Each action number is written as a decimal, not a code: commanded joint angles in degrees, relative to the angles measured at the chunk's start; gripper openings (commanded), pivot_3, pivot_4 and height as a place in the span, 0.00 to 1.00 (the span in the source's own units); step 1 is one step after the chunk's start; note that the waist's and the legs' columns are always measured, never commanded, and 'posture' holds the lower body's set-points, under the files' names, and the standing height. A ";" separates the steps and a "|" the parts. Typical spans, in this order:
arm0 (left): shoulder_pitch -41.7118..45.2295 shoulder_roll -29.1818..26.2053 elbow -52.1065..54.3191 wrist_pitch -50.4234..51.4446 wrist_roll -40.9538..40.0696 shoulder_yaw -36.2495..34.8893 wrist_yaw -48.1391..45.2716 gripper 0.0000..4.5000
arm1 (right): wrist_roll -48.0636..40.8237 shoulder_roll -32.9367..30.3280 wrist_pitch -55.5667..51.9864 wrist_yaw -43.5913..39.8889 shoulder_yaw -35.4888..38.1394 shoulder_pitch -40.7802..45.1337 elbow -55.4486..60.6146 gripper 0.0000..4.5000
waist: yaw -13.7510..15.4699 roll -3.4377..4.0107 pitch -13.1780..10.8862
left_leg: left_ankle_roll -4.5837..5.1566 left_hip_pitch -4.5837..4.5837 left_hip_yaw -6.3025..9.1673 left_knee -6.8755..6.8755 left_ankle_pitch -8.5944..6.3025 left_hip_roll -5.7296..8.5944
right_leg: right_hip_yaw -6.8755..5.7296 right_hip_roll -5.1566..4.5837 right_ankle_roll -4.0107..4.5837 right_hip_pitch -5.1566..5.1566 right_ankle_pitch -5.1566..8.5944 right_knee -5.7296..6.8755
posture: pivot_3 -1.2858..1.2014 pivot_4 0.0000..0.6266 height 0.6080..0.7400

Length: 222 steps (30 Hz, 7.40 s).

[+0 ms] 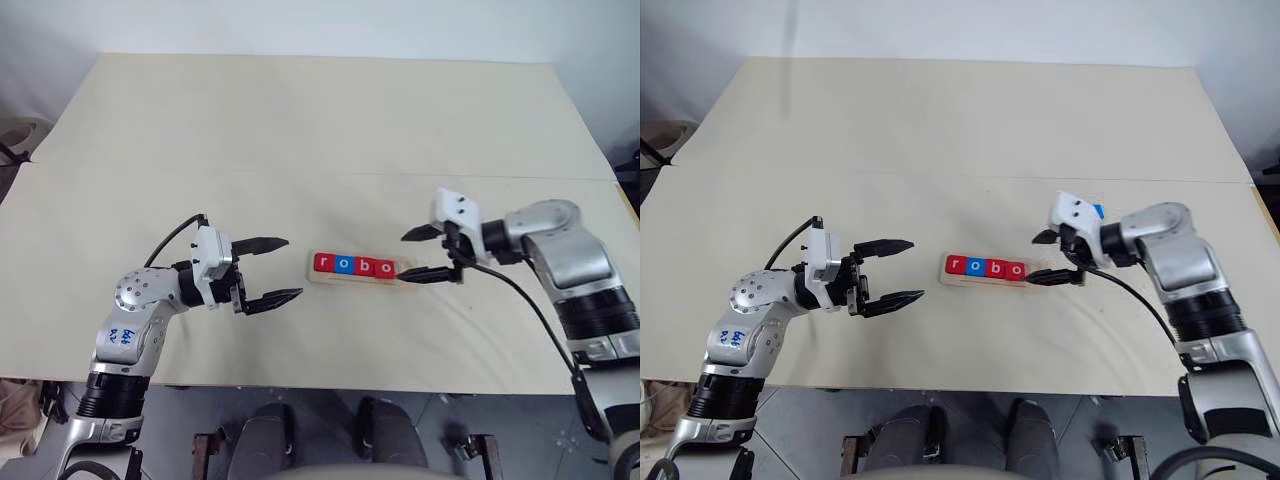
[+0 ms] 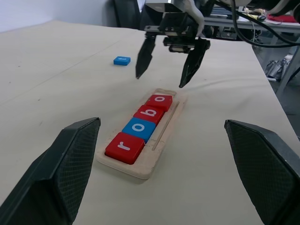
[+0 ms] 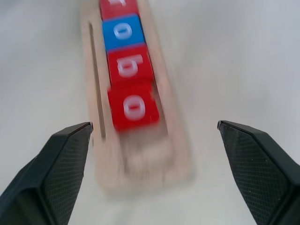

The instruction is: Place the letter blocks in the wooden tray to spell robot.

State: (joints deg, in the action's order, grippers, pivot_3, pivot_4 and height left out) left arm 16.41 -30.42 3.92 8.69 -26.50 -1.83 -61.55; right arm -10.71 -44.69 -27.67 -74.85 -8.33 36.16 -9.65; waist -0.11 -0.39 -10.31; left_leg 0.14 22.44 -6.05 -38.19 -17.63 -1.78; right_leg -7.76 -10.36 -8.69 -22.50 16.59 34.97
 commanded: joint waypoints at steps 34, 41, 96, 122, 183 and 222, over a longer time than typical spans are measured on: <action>0.58 -0.28 0.99 -0.03 -1.15 -0.50 -1.04 1.00 | -7.71 -0.81 -6.31 6.37 6.75 -9.83 13.81 0.01 | 0.24 0.00 0.00 | 0.00 -0.01 0.02 -0.01 0.00 0.00 | 0.01 0.00 0.00 0.01 0.00 0.00 | 0.52 0.24 1.00; 0.78 -0.35 -0.47 0.02 -1.26 -0.64 -1.63 1.00 | -10.20 2.15 3.09 16.84 27.22 -28.50 19.45 0.41 | 0.97 -0.03 0.01 | 0.00 -0.03 0.00 0.01 0.00 0.00 | 0.01 0.01 0.00 0.03 0.00 -0.01 | 0.52 0.24 1.00; 4.58 2.07 -7.06 -2.57 -0.14 0.77 -4.01 1.00 | -8.81 10.45 -29.68 51.28 22.16 -16.23 26.49 0.33 | 0.04 0.03 0.04 | 0.00 0.00 -0.03 0.07 -0.01 -0.03 | 0.06 0.02 0.00 -0.05 -0.01 -0.01 | 0.52 0.24 1.00; 6.35 1.73 -7.70 -1.87 0.14 1.05 -6.41 1.00 | -10.39 -9.39 -3.08 15.19 16.86 -26.62 22.77 0.93 | -0.15 -0.05 0.00 | 0.13 -0.06 -0.05 0.12 -0.09 0.00 | 0.09 0.04 0.00 0.02 -0.01 -0.13 | 0.52 0.24 1.00; 2.31 -0.03 0.02 0.34 -0.94 -0.64 -1.38 1.00 | 2.61 -2.58 9.87 -6.90 -2.30 4.50 -5.54 0.95 | -0.07 -0.09 -0.02 | 0.07 -0.03 -0.06 -0.06 -0.06 -0.01 | 0.07 0.01 -0.04 0.03 -0.04 -0.06 | 0.52 0.24 1.00; -4.01 -3.29 2.79 0.57 -1.64 -4.73 0.01 1.00 | -7.02 -0.50 11.05 0.26 11.82 -10.31 4.27 0.13 | 0.20 -0.09 -0.02 | 0.07 -0.02 -0.04 -0.04 -0.06 0.00 | 0.04 0.01 -0.04 0.03 -0.04 -0.08 | 0.52 0.24 1.00</action>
State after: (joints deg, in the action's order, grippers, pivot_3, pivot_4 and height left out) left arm 13.54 -32.43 4.62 9.77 -26.89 -3.99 -61.10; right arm -15.35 -43.89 -18.66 -75.76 -1.21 27.80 -8.18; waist 0.10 -0.48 -10.34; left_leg 0.21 22.41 -6.09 -38.21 -17.69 -1.79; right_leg -7.72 -10.35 -8.74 -22.47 16.56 34.89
